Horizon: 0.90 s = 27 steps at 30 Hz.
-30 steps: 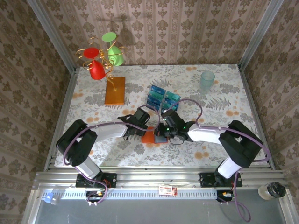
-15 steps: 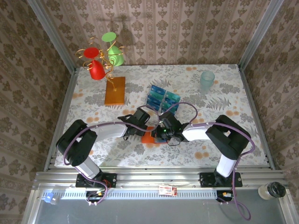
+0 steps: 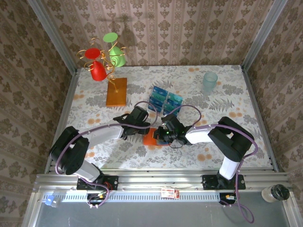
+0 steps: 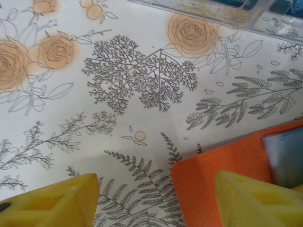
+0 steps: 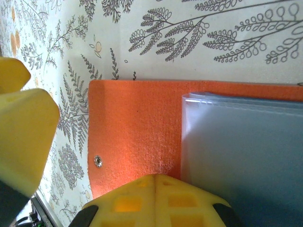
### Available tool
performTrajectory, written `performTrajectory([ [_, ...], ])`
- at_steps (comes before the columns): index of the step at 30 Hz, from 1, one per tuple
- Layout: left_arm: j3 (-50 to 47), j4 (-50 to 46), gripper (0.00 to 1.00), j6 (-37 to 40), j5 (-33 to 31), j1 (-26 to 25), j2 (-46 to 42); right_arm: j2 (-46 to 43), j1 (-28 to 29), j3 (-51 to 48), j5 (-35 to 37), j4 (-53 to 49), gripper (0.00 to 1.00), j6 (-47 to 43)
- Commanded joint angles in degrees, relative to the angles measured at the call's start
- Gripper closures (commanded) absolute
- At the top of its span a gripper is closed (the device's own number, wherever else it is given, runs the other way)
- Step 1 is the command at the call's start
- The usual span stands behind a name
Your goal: Put the credit cards into the card holder
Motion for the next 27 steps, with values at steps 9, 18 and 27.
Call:
performTrajectory([
  [9,-6.11,2.34,0.35,-4.55,0.01,-1.85,3.15,0.31,-0.20,-0.75,1.03,-1.05,1.00,-0.21],
  [18,-5.56,1.47,0.40,-3.47,-0.70,-1.60,4.95,-4.43,-2.12,-2.10,1.53,-3.87,1.00,-2.73],
  [27,-5.41,1.44,0.41,-3.39,-0.59,-1.67,4.91,-6.94,-5.81,-7.62,1.87,-3.69,1.00,-3.09],
])
